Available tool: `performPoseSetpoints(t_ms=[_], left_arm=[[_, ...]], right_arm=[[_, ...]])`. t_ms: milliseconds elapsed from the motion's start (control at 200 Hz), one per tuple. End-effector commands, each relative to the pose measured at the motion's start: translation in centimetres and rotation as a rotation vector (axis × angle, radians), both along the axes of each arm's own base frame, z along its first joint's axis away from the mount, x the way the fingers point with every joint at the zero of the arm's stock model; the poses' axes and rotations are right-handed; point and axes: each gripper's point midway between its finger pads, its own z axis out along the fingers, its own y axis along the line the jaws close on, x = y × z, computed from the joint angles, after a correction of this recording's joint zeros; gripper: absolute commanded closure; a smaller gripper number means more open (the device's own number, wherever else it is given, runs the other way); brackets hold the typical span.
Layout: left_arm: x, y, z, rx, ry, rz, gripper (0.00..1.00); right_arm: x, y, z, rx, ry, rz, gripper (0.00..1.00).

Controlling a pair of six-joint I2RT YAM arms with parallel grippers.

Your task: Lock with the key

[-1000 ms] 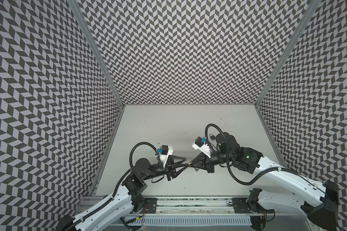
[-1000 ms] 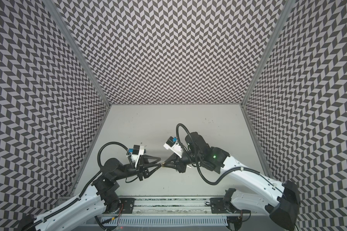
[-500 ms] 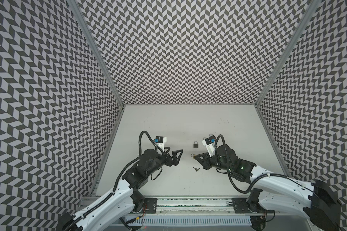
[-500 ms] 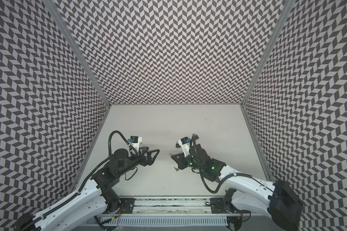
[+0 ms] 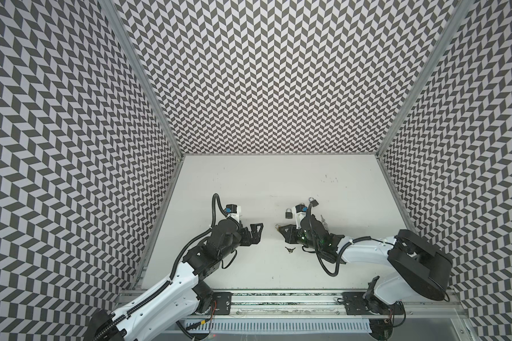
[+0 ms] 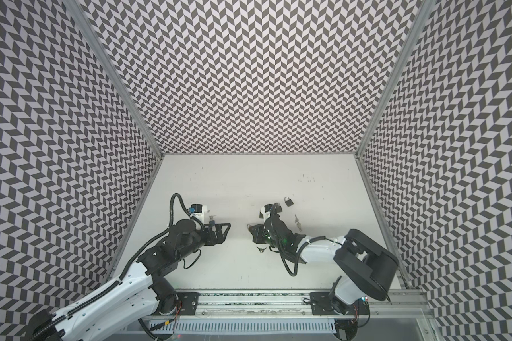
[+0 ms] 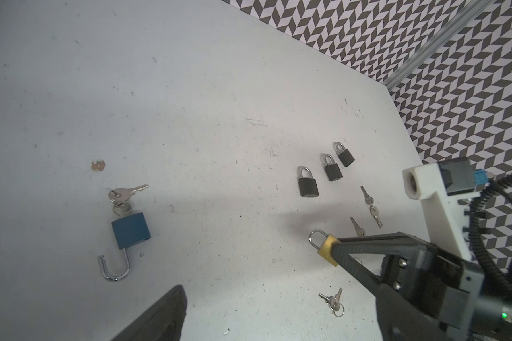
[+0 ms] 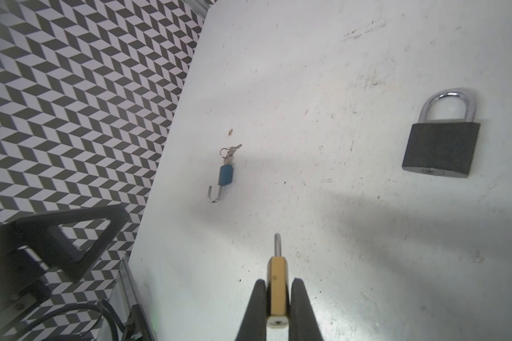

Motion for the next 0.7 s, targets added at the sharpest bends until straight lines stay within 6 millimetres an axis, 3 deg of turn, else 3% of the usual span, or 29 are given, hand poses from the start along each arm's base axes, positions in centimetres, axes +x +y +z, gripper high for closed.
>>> performPoseSetpoints(t_ms=[0,375,691], left_arm=[[0.2,0.7,1.4,-0.040,-0.016,0.051,0.00],[-0.2,0.8,1.6,-0.050,-0.001,0.046,0.00],[-0.2,0.8,1.6,-0.051,0.002,0.045,0.00]], right_arm=[[2.3,1.5,2.3,0.107,-0.057,-0.069,1.00],[4.6,1.8,-1.3,0.048,-0.027,-0.162,1.00],[5.3,1.0,-2.7,0.033,-0.008,-0.208,1.00]])
